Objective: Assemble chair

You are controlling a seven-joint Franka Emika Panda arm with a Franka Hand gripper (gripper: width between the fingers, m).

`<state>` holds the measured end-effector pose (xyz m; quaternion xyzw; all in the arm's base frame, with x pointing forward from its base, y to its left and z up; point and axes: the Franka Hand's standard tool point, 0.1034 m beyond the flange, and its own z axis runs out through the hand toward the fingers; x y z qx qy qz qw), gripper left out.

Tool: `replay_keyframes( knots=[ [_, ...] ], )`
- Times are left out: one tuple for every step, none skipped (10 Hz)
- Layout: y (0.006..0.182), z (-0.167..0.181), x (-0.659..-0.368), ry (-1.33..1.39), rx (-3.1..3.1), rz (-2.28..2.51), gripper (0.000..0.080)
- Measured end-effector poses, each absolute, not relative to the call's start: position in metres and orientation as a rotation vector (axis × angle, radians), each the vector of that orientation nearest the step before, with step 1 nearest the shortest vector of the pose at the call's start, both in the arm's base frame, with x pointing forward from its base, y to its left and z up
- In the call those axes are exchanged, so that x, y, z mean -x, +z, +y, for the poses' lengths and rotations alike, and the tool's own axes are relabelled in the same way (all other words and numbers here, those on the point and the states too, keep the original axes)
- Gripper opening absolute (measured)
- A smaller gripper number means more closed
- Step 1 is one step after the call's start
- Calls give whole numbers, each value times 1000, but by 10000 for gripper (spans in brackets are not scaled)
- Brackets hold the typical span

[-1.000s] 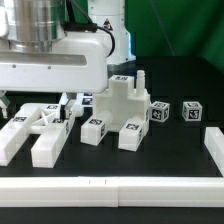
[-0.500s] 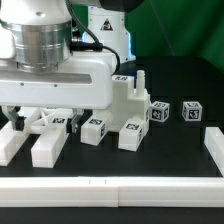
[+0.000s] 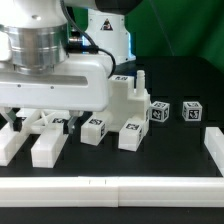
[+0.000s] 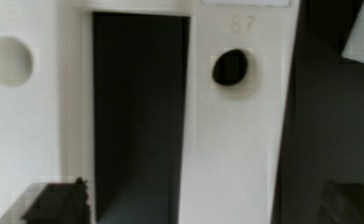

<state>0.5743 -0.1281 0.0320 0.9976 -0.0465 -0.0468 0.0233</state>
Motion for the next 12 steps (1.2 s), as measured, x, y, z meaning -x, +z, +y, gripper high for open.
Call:
replay_keyframes(
  knots=[
    [29,-128,-573,-152,-3087,-147,649],
    [25,-128,-572,-154,-3084,-146,649],
    [19,-125,-571,-159,-3081,-145,649],
    [14,-124,-570,-159,-3076,-140,649],
    [9,-120,-570,-162,-3074,-139,649],
    [7,-116,-570,-162,-3073,-139,649],
    [5,-114,-570,-160,-3072,-134,649],
    [5,-115,-570,-161,-3072,-135,538],
    [5,-116,-570,-162,-3072,-135,388],
    [5,-117,-569,-162,-3072,-137,388],
    [5,-118,-569,-162,-3072,-136,288],
    [5,-119,-569,-162,-3072,-133,288]
  ],
)
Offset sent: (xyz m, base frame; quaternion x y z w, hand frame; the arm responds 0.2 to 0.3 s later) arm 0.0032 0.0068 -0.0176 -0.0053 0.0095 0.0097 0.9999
